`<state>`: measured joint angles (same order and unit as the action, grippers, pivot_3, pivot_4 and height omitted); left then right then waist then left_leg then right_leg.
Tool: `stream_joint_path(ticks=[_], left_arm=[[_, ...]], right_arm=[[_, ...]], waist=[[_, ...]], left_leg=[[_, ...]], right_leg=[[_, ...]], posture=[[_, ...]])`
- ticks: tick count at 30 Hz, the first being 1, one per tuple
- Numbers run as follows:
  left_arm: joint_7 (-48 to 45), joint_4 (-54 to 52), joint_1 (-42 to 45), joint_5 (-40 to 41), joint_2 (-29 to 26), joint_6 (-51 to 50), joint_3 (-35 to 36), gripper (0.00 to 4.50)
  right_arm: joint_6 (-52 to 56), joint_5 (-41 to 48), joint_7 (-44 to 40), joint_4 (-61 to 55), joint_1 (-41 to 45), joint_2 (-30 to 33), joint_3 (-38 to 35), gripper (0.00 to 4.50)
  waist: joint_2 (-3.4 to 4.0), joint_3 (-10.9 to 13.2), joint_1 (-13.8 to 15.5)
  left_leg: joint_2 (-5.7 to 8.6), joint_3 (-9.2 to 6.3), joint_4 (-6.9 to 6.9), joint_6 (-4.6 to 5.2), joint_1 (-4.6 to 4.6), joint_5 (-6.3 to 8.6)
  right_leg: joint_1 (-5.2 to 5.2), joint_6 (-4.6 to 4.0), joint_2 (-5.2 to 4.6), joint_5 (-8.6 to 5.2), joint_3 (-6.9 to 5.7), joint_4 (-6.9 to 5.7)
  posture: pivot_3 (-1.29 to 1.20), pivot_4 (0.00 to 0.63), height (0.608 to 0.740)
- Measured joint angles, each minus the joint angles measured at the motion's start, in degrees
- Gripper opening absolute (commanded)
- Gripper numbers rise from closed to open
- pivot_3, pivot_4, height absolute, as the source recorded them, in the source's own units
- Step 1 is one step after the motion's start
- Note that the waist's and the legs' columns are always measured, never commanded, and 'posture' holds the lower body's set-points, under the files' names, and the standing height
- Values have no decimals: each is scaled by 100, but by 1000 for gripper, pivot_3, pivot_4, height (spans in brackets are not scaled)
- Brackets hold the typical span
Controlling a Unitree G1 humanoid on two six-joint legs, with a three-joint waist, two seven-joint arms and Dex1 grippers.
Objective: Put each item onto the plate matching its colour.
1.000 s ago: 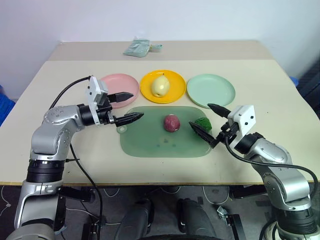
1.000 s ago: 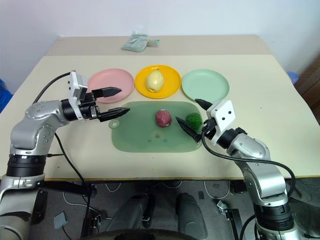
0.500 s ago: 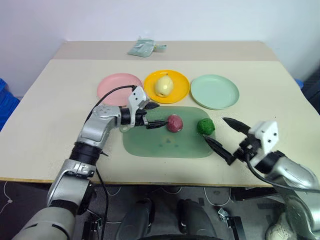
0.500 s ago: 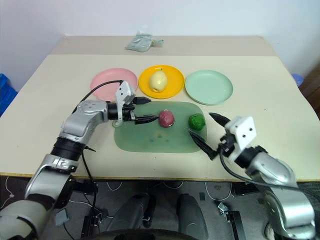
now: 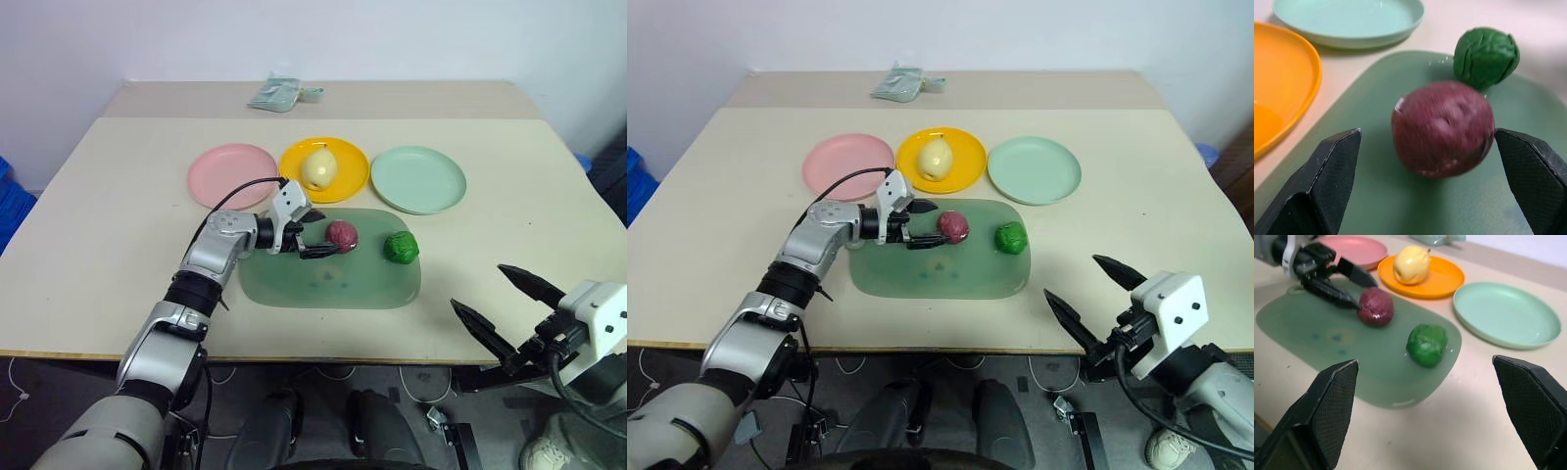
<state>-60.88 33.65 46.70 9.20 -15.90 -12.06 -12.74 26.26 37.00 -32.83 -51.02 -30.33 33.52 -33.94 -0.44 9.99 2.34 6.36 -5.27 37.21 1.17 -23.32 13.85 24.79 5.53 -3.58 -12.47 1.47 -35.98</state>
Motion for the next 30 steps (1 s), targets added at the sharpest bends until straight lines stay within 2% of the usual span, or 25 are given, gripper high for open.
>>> stream_joint_path(ticks=[1,7,13,19,23,25,30], left_arm=[[-11,56,35,-14,47,23,-4,4452],[-16,433,238,-125,313,237,1,1964],[-2,408,240,-104,313,226,70,1964],[132,-993,-183,631,-205,-619,879,1964],[861,-1490,-399,860,-498,-1317,1517,1964],[1512,-1529,-458,856,-535,-1568,1828,1964],[3117,-1435,-473,585,-515,-1616,2315,1964]], right_arm=[[1,0,32,-17,50,3,22,4500],[37,-6,122,-43,176,32,104,4500],[27,-46,103,-40,174,32,145,4500],[-35,-91,37,99,414,74,379,4500],[-56,-166,-41,356,702,140,569,4500],[-74,-219,-96,489,938,152,741,4500],[-77,-284,-203,774,1365,307,955,4500]], waist=[[0,0,1],[-1,1,-5],[-1,1,-7],[0,0,-44],[-1,0,10],[-2,0,9],[-3,0,2]], left_leg=[[0,0,1,0,0,0],[0,0,1,1,0,1],[0,0,0,1,0,1],[-7,0,-4,1,2,1],[-4,-2,5,1,2,1],[-3,-3,8,2,2,1],[-3,-2,5,0,4,0]], right_leg=[[-1,0,0,0,-1,1],[-2,1,0,0,-2,2],[-2,1,0,0,-2,2],[1,0,4,-1,-1,1],[-6,0,2,0,-3,3],[-8,1,2,0,-5,4],[-5,2,3,1,-4,2]], posture=[[0,150,740],[0,150,740],[0,150,740],[0,150,740],[0,150,740],[0,150,740],[0,150,740]])
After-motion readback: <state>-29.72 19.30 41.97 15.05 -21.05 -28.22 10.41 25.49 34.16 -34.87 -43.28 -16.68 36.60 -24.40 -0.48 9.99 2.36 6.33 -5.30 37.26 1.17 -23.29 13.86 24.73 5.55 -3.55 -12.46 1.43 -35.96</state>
